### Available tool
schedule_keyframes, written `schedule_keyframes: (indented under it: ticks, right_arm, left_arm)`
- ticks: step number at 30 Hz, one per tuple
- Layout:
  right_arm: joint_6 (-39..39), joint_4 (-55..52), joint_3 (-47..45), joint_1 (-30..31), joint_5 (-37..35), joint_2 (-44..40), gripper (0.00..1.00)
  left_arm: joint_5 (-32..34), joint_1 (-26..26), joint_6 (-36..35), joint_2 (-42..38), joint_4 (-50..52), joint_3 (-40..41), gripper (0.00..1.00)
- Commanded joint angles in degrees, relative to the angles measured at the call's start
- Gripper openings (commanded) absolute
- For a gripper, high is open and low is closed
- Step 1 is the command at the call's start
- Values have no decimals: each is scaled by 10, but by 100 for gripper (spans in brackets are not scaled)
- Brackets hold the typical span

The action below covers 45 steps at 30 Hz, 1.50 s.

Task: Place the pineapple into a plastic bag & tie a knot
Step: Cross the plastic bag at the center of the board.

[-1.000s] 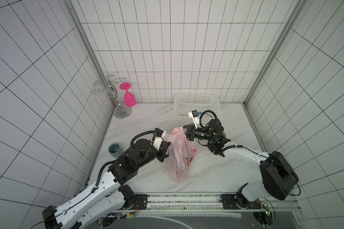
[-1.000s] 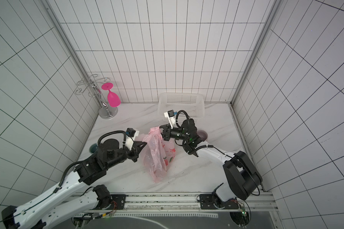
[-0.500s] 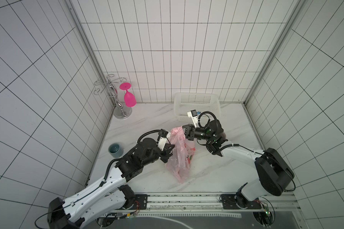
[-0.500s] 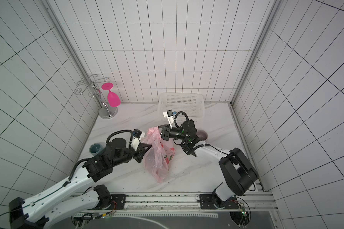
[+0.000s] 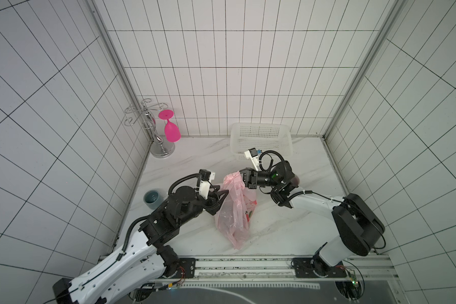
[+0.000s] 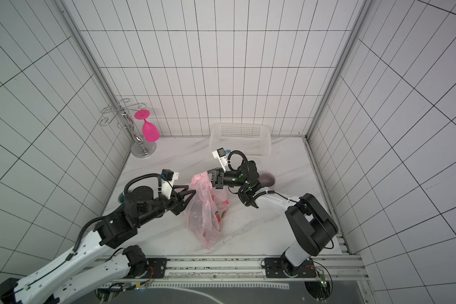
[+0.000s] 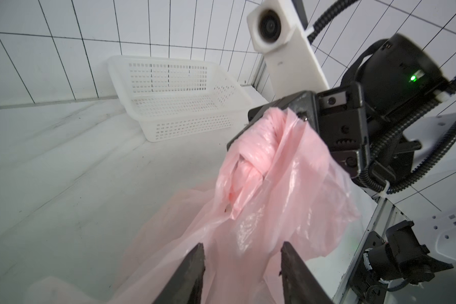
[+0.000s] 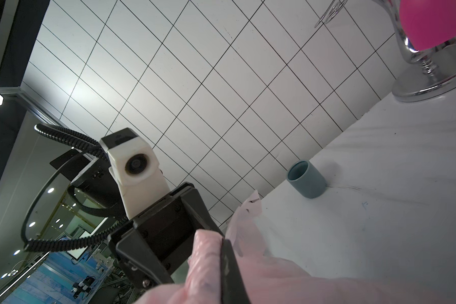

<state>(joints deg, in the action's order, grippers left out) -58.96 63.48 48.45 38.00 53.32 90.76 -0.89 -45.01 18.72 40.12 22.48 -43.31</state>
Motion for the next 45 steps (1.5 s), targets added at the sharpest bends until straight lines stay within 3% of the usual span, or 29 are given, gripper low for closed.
schedule_keyframes:
  ticks: [1,5,11,15,21,27,45]
  right_arm:
    - [-21,97,60,4,4,-2,0]
    - [-21,96,62,5,4,-2,0]
    - [-14,83,65,4,5,-5,0]
    - [-8,73,67,5,5,-8,0]
    - [-6,70,65,6,8,-8,0]
    - [-1,64,62,6,8,-11,0]
    - [18,40,67,11,18,-16,0]
  left_arm:
    - [24,-1,10,-34,41,-38,44]
    - [26,3,11,-49,39,-57,42]
    - [-70,39,20,7,4,-60,47]
    - [-101,60,25,23,-26,-37,47]
    - [-166,91,43,35,-72,-17,35]
    - [-214,99,58,42,-108,-2,31]
    - [-201,113,52,68,-103,9,34]
